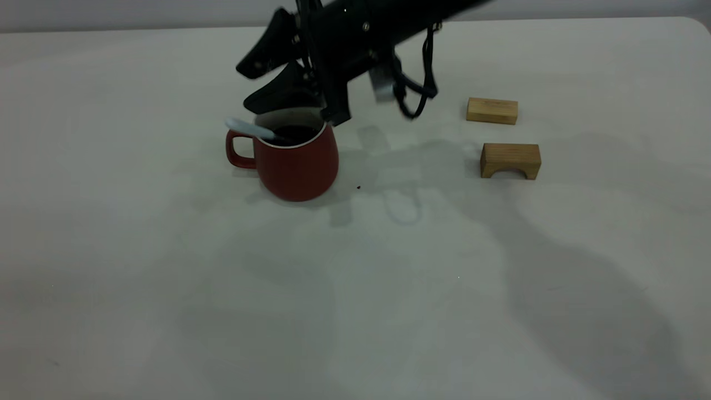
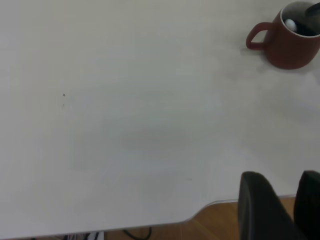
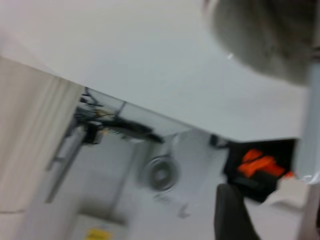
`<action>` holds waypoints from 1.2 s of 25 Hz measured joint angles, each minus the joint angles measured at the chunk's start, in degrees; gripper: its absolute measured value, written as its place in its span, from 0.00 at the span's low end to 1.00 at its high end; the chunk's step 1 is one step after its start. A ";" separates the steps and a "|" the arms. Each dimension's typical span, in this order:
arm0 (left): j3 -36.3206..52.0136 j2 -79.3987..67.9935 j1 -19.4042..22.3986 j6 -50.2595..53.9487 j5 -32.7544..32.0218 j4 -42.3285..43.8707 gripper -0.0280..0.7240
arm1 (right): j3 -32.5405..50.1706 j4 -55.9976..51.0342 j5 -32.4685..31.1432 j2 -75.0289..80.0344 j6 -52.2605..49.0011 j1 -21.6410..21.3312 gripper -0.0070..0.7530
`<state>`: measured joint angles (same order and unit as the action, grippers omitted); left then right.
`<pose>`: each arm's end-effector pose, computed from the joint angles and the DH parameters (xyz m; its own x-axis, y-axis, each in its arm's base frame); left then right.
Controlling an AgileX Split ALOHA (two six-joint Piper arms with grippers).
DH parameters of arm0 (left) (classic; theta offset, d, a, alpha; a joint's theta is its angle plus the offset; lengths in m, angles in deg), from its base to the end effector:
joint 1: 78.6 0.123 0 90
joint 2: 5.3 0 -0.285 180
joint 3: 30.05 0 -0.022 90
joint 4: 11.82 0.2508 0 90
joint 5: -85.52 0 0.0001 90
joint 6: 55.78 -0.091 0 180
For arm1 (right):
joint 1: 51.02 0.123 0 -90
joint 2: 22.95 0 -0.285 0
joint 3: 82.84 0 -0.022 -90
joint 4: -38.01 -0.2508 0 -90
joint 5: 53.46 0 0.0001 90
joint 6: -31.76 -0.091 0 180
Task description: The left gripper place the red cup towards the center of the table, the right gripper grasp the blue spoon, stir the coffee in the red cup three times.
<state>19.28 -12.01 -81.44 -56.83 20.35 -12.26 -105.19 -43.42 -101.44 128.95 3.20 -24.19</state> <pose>-0.0096 -0.0002 0.2674 -0.5166 0.0407 -0.8552 0.0633 0.9980 0.0093 0.4153 0.2851 0.0680 -0.5247 0.4660 0.7124 0.8487 0.2213 0.4803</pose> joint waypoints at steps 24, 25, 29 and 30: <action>0.00 0.00 0.00 0.00 0.00 0.00 0.36 | 8.23 70.75 -22.16 -51.30 17.49 -0.68 0.65; 0.00 0.00 0.00 0.00 0.00 0.00 0.36 | 11.68 71.18 -22.21 -53.67 19.10 -0.68 0.65; 0.00 0.00 0.00 0.00 0.00 0.00 0.36 | 26.63 73.68 -22.43 -66.46 24.45 -0.68 0.65; 0.00 0.00 0.00 0.00 0.00 0.00 0.36 | 29.76 73.95 -22.53 -70.01 25.38 -0.68 0.65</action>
<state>19.28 -12.01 -81.44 -56.83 20.35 -12.26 -75.43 30.53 -123.97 58.94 28.57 -24.87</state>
